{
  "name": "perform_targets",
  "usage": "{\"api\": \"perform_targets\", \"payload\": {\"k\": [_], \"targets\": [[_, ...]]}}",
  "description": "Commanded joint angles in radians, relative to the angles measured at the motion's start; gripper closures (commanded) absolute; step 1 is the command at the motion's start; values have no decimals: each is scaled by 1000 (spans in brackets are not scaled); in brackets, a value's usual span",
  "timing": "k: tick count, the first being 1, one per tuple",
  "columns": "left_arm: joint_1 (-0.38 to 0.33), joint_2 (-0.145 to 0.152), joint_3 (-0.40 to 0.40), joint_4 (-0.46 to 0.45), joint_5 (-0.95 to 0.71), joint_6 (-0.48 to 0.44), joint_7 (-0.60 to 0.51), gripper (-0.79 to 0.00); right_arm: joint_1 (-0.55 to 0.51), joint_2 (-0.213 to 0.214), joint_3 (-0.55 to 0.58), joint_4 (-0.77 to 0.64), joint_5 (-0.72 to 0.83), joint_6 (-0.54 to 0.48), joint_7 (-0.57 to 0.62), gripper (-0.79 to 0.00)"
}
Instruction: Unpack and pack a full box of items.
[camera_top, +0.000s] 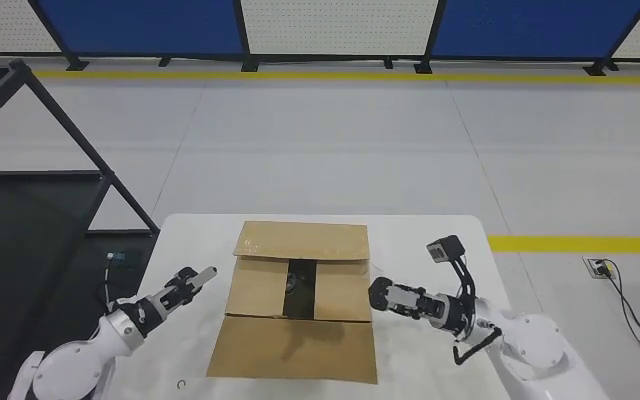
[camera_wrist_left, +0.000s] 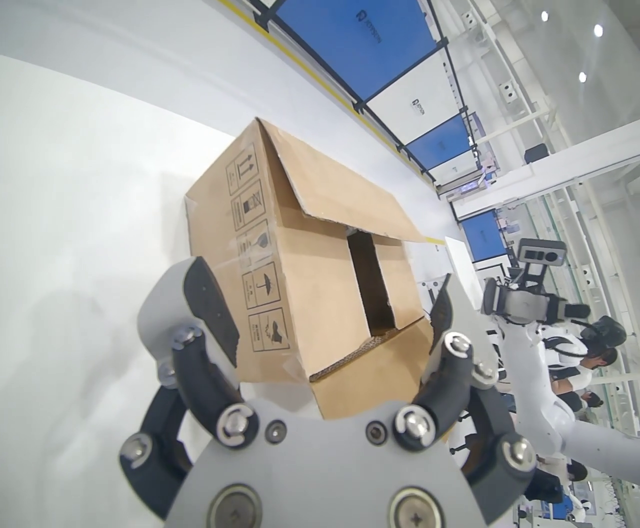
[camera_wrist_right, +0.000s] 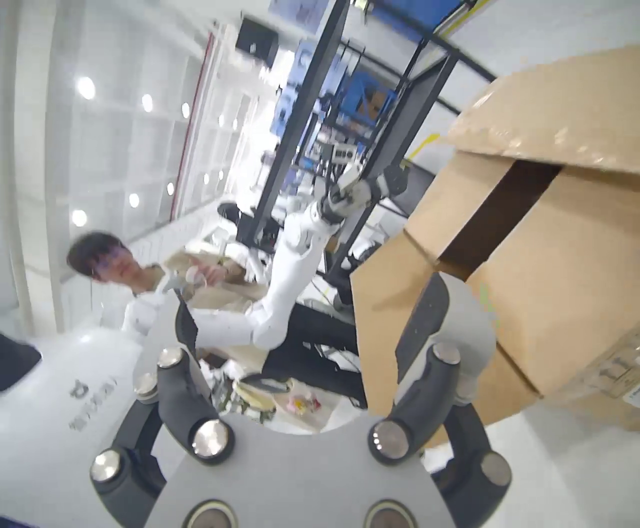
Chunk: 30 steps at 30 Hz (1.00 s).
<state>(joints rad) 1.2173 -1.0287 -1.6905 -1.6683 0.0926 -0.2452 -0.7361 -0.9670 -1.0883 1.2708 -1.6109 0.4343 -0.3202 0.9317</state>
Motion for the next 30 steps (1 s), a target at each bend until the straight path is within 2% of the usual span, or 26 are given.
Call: {"api": "perform_targets", "payload": {"k": [1, 12, 16, 19, 21, 24, 30], "targets": [[5, 2, -9, 0, -9, -5, -4, -785, -1, 0, 0, -1, 0, -9, 17, -785], [12, -2, 5, -3, -46, -2, 10, -785, -6, -4, -22, -1, 36, 19, 18, -785], [0, -3, 14, -6, -113, -3, 7, -785, 43, -20, -66, 67, 39, 128, -134, -785], [-12, -4, 12, 12, -205, -1, -5, -785, 88, -34, -87, 143, 68, 170, -225, -785], [-20, -5, 4, 29, -265, 0, -5, -785, 118, -41, -108, 183, 33, 196, -283, -785], [-26, -6, -8, 52, -338, 20, 8, -785, 156, -51, -132, 231, 13, 224, -323, -785], [-27, -5, -11, 54, -341, 26, 12, -785, 182, -58, -137, 263, 9, 254, -329, -785]]}}
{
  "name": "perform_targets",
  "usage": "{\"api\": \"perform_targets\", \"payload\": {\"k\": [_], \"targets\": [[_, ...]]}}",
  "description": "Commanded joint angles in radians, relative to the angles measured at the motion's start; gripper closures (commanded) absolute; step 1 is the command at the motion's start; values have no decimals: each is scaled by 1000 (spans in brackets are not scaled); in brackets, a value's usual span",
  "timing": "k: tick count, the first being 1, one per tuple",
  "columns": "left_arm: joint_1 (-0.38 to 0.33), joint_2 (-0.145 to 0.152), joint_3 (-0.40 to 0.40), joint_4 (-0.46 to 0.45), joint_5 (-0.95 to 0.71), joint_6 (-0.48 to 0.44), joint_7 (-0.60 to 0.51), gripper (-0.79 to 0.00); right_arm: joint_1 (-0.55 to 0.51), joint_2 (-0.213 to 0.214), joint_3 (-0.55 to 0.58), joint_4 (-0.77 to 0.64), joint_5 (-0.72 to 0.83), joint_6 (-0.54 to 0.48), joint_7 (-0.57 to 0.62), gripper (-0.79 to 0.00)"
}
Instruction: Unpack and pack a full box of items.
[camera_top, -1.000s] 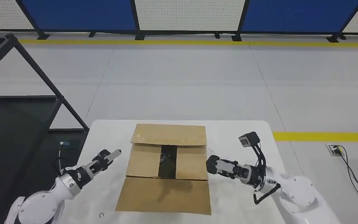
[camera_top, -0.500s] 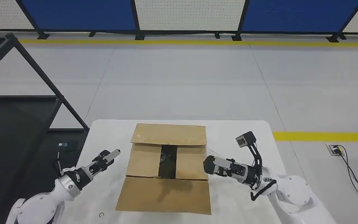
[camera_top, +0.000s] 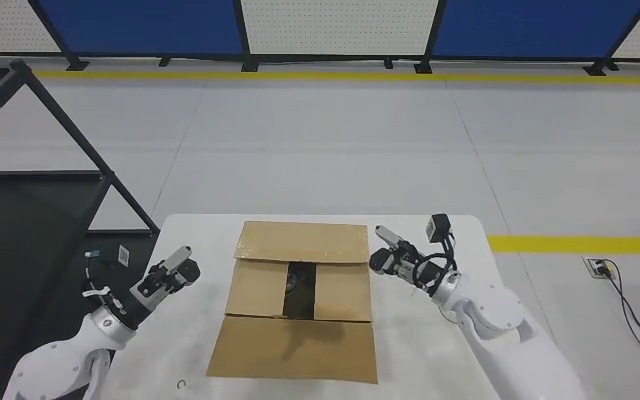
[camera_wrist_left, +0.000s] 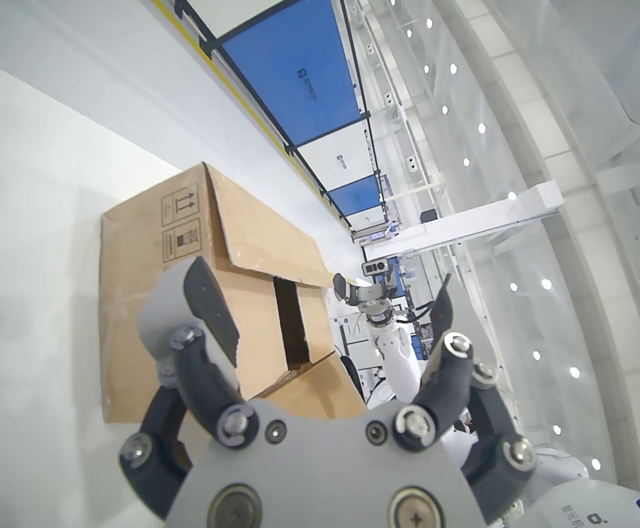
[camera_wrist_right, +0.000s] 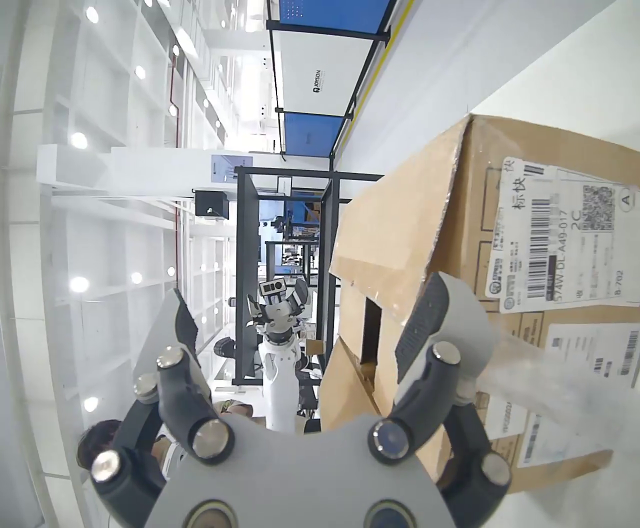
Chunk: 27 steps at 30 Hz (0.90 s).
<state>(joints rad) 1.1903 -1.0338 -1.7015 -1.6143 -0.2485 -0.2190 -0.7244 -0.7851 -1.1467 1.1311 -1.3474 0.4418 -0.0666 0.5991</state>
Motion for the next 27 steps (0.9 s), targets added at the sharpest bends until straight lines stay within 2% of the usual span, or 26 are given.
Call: {"api": "perform_targets", "payload": {"k": [1, 8, 14, 19, 27], "targets": [[0, 0, 0, 0, 0, 0, 0, -785, -1, 0, 8, 0, -1, -2, -2, -785], [0, 0, 0, 0, 0, 0, 0, -785, -30, 3, 38, -22, 19, 2, 27, -785], [0, 0, 0, 0, 0, 0, 0, -785, -14, -8, -4, -23, 19, 21, 67, -785], [0, 0, 0, 0, 0, 0, 0, -785, 30, -26, -43, -5, 39, 5, 65, -785], [0, 0, 0, 0, 0, 0, 0, -785, 151, -66, -112, 67, 41, -38, -7, -785]]}}
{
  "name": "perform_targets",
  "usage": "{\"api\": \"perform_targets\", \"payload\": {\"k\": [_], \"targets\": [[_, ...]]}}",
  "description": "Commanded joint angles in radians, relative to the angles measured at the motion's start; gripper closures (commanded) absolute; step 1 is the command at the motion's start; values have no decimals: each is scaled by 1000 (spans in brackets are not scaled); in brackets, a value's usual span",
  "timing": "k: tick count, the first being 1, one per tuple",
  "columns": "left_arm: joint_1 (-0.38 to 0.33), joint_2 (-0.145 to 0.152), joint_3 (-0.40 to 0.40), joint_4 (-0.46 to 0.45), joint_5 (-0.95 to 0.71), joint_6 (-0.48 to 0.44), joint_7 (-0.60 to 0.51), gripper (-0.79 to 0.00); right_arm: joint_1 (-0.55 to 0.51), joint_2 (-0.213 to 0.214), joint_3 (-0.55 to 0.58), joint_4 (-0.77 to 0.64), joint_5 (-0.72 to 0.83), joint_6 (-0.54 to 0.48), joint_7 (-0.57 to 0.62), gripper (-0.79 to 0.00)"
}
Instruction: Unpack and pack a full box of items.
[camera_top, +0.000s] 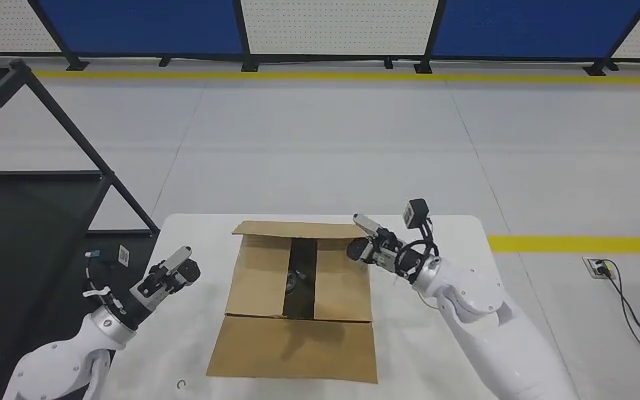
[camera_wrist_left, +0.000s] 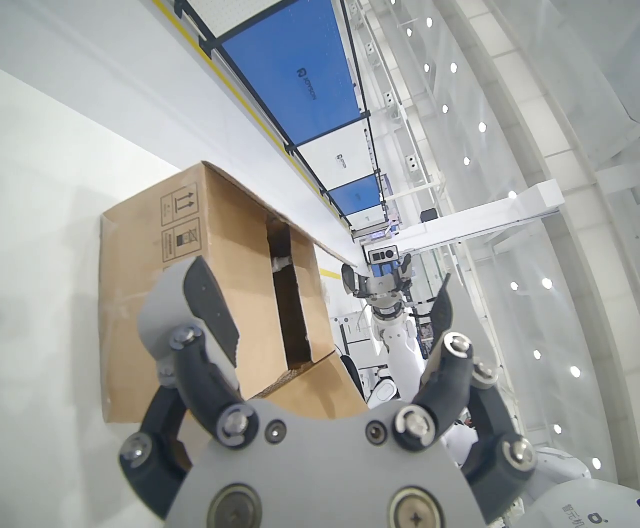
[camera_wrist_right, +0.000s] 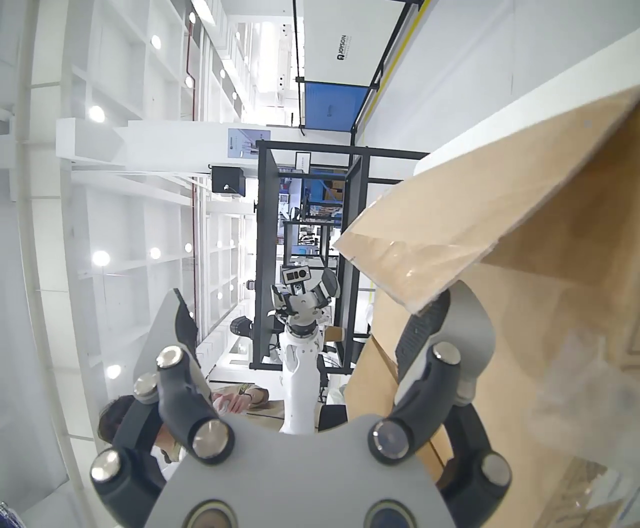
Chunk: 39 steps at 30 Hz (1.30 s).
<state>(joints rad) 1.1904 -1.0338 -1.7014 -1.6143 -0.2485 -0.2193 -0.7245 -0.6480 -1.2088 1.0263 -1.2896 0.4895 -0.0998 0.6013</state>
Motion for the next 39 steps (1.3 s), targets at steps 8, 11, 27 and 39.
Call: {"api": "perform_targets", "payload": {"k": [8, 11, 27, 39], "targets": [[0, 0, 0, 0, 0, 0, 0, -785, 185, -57, -96, 158, -84, -26, -133, -785], [0, 0, 0, 0, 0, 0, 0, -785, 226, -82, -128, 219, -78, -31, -191, -785], [0, 0, 0, 0, 0, 0, 0, -785, 218, -99, -138, 231, -52, 0, -238, -785], [35, 2, -4, -40, 9, 6, 20, -785, 358, -196, -221, 506, -6, -15, -322, -785]]}}
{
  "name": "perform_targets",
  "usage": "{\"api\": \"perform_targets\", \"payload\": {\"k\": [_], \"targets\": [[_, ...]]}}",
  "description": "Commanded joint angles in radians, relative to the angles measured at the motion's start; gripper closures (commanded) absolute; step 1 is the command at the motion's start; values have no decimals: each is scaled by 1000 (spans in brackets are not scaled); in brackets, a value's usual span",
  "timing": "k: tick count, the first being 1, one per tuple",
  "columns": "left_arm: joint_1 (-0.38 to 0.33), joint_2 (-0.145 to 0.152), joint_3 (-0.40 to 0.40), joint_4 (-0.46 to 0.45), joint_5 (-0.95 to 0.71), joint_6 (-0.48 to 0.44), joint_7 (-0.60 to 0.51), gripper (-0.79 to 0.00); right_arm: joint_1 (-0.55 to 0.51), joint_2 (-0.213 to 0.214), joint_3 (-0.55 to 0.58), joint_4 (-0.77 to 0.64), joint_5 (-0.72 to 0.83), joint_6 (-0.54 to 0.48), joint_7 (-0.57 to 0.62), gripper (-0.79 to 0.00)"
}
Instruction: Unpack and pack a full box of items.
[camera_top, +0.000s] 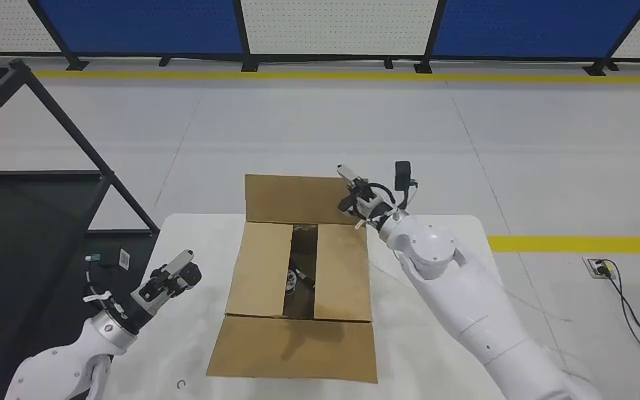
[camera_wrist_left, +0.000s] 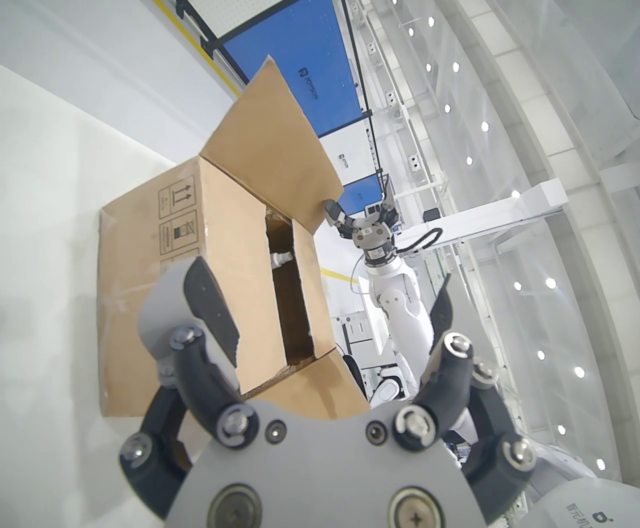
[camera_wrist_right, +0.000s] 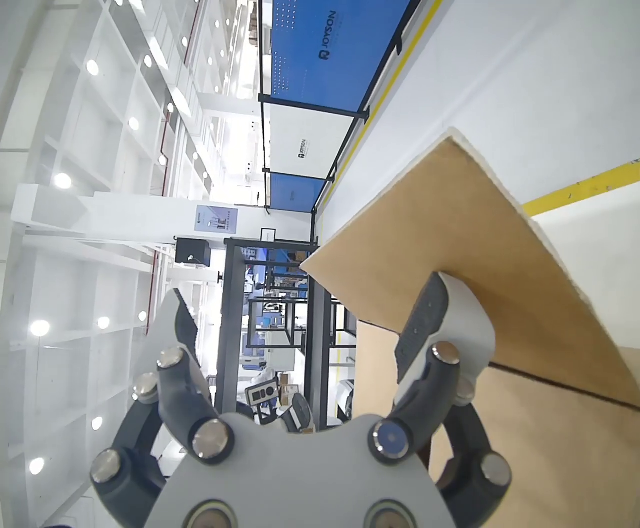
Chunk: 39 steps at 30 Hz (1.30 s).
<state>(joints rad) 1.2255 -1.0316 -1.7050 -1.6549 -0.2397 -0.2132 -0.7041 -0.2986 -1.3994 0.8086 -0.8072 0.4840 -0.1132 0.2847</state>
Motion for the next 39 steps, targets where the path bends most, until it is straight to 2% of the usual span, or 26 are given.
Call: {"api": "perform_targets", "payload": {"k": [1, 10, 17, 31, 39], "targets": [[0, 0, 0, 0, 0, 0, 0, -785, 22, -16, -13, 56, -5, -7, -17, -785], [0, 0, 0, 0, 0, 0, 0, -785, 85, -79, -43, 239, 4, -54, -3, -785], [0, 0, 0, 0, 0, 0, 0, -785, 116, -105, -32, 325, 14, -100, 45, -785], [0, 0, 0, 0, 0, 0, 0, -785, 113, -105, -33, 323, 11, -98, 45, -785], [0, 0, 0, 0, 0, 0, 0, -785, 92, -101, -12, 277, -36, -43, 35, -785]]}}
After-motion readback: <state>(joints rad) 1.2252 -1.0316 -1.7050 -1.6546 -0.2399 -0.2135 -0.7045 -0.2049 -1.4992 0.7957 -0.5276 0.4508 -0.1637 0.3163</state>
